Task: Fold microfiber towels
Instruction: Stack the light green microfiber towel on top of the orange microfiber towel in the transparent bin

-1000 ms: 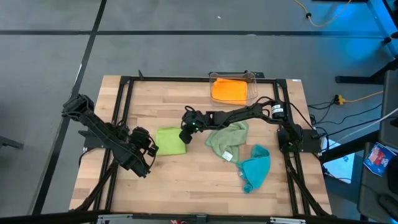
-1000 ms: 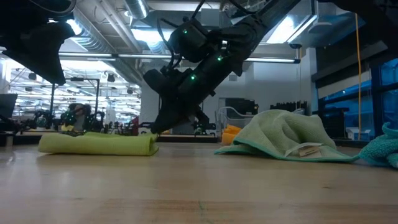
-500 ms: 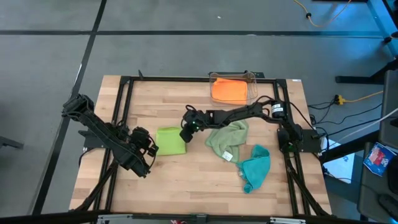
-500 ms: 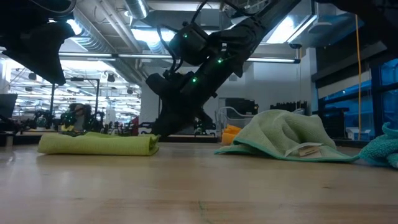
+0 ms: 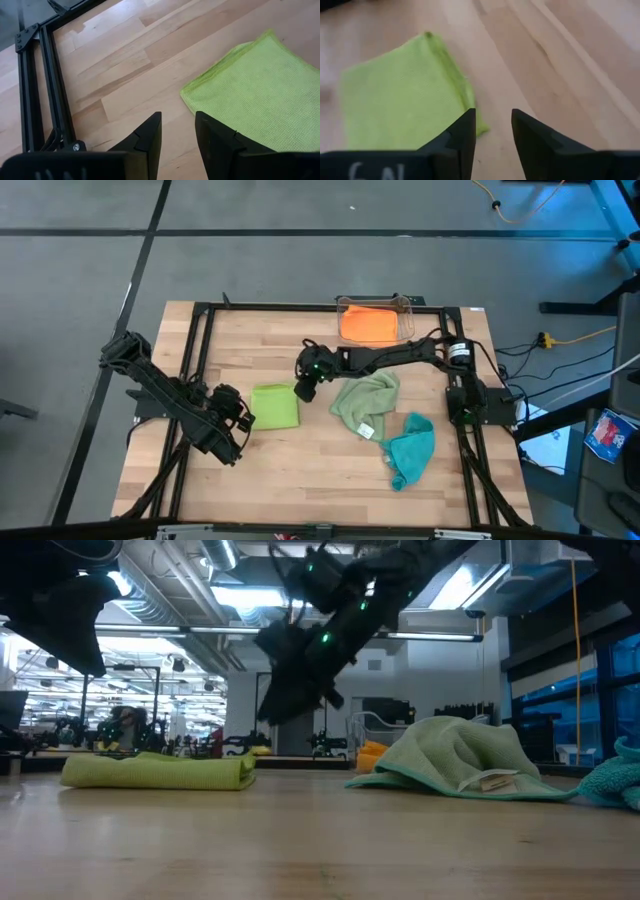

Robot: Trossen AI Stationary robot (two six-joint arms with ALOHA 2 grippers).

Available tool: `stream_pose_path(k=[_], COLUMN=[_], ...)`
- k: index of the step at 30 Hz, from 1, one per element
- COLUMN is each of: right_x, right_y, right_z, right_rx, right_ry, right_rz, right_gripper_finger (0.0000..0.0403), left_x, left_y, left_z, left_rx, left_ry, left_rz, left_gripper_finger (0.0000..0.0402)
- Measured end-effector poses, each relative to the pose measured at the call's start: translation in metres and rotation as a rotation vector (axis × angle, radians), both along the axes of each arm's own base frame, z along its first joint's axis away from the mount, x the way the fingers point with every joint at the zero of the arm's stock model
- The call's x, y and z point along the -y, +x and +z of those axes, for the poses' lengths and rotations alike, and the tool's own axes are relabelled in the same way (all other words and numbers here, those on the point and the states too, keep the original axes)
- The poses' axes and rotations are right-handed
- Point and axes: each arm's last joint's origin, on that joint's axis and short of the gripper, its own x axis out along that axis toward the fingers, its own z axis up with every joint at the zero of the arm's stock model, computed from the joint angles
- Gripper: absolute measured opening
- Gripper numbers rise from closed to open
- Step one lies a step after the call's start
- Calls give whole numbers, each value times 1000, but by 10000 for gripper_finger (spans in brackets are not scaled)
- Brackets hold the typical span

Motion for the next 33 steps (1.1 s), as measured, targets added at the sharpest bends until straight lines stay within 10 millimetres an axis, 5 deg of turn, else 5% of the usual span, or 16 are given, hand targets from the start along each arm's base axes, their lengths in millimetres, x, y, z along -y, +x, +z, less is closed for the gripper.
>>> stream_pose_path(k=[12,24,33], right_x=[-42,-37,-29], right_y=[2,7,6], right_z=[17,23,22], right_rx=[60,147,129], right_ry=[-82,-82,-103], right_rz=[175,10,4], right_gripper_finger=[126,130,199], left_x=[0,-5,-11], left_y=[0,5,12], left_z=[0,0,-2], left_rx=[-24,-39,-152], left_ry=[3,15,11], left_rz=[-21,-30,-110], left_gripper_finger=[111,111,133])
